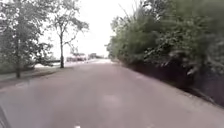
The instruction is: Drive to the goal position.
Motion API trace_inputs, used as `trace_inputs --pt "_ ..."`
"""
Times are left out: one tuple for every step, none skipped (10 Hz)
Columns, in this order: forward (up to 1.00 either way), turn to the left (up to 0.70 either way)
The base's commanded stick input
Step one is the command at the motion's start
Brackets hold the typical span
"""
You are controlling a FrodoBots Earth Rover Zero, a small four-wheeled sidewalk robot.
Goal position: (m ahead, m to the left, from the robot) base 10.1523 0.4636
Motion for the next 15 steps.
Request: trace_inputs --pt "1.0 -0.07" --pt "1.0 -0.07" --pt "1.0 -0.07" --pt "1.0 -0.06" --pt "1.0 -0.06" --pt "1.0 -0.06" --pt "1.0 -0.06" --pt "1.0 -0.05" --pt "1.0 -0.05" --pt "1.0 -0.05" --pt "1.0 -0.05" --pt "1.0 -0.06" --pt "1.0 -0.06" --pt "1.0 -0.06" --pt "1.0 -0.06"
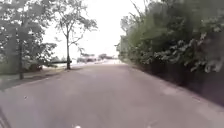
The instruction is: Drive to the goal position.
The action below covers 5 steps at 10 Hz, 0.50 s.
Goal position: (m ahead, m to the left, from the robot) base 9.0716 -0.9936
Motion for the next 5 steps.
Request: trace_inputs --pt "1.0 -0.06" --pt "1.0 -0.06" --pt "1.0 -0.07" --pt "1.0 -0.08" --pt "1.0 -0.09"
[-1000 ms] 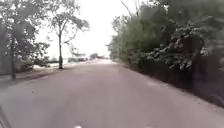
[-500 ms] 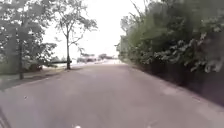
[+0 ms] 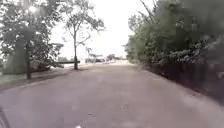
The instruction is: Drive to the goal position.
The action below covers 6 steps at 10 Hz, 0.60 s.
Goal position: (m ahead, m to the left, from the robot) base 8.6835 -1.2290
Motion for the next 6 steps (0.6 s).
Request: trace_inputs --pt "1.0 -0.09" --pt "1.0 -0.09" --pt "1.0 -0.09" --pt "1.0 -0.09" --pt "1.0 -0.09" --pt "1.0 -0.09"
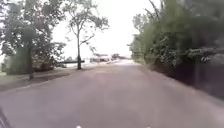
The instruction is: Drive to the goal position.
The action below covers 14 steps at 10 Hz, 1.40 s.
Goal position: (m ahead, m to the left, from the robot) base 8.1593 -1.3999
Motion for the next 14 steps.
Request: trace_inputs --pt "1.0 -0.09" --pt "1.0 -0.08" --pt "1.0 -0.1" --pt "1.0 -0.11" --pt "1.0 -0.12" --pt "1.0 -0.12" --pt "1.0 -0.12" --pt "1.0 -0.12" --pt "1.0 -0.12" --pt "1.0 -0.12" --pt "1.0 -0.12" --pt "1.0 -0.12" --pt "1.0 -0.12" --pt "1.0 -0.11"
